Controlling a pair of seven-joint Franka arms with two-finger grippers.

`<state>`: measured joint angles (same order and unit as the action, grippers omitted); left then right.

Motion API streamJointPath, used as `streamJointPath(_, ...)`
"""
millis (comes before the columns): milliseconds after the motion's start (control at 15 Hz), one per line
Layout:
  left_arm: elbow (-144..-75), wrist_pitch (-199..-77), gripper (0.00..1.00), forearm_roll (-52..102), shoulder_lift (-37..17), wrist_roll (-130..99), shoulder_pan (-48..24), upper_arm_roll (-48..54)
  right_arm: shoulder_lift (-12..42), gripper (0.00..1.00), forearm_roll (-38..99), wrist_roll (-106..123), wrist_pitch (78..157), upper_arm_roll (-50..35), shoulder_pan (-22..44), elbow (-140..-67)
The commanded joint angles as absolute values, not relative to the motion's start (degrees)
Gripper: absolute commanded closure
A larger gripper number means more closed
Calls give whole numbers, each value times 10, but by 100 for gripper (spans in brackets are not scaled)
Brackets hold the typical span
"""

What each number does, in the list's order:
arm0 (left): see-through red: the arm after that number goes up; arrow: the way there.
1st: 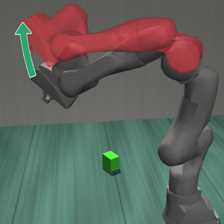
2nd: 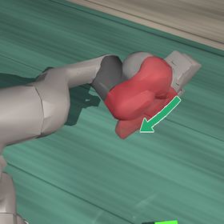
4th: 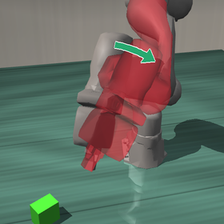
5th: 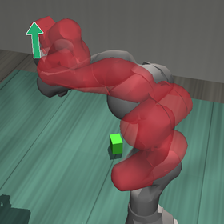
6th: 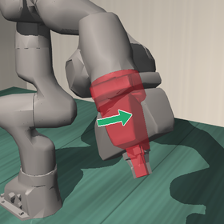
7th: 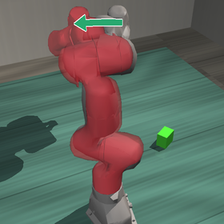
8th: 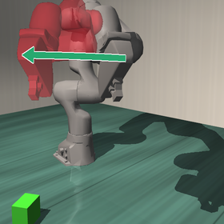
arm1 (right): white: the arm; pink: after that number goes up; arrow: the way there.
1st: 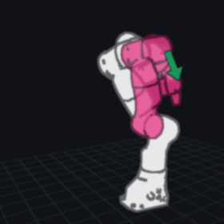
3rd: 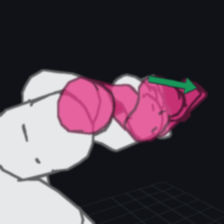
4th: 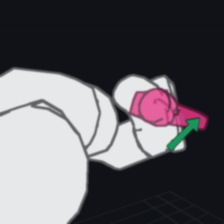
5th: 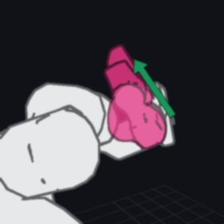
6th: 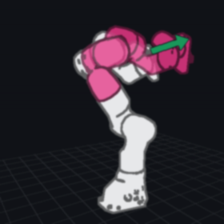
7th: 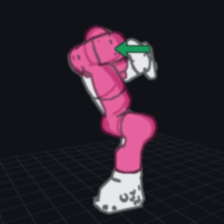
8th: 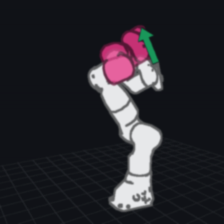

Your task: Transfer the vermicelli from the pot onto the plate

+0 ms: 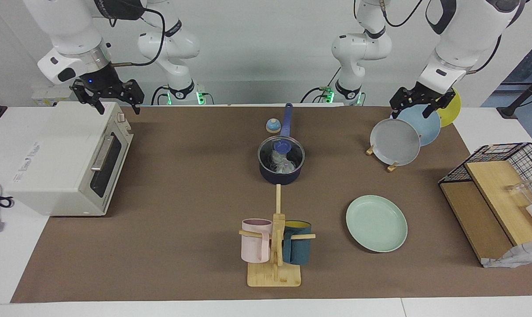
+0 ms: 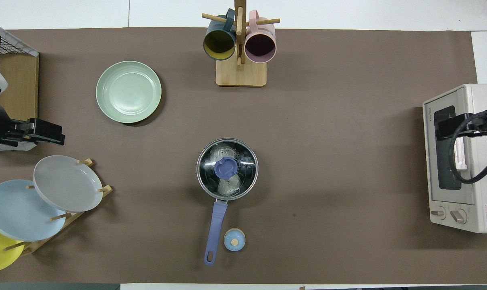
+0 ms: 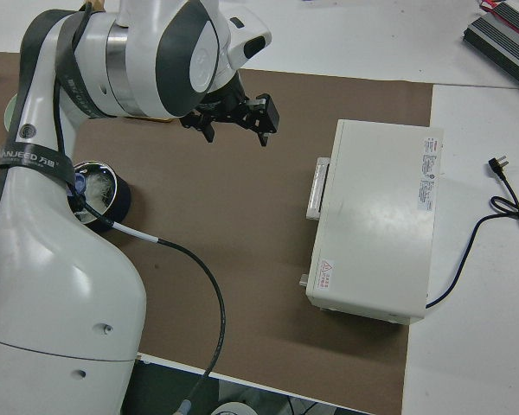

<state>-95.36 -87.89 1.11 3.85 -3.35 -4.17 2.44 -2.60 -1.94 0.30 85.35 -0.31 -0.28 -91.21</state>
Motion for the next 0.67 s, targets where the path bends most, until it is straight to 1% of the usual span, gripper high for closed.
streamJointPath(0, -951, -872, 0, -2, 42, -29, -36, 29, -34, 0, -16, 18, 850, -7, -7, -918)
streamJointPath(600, -951, -873, 0, -2, 42, -29, -36, 29, -38, 0, -12, 12, 850, -7, -7, -924)
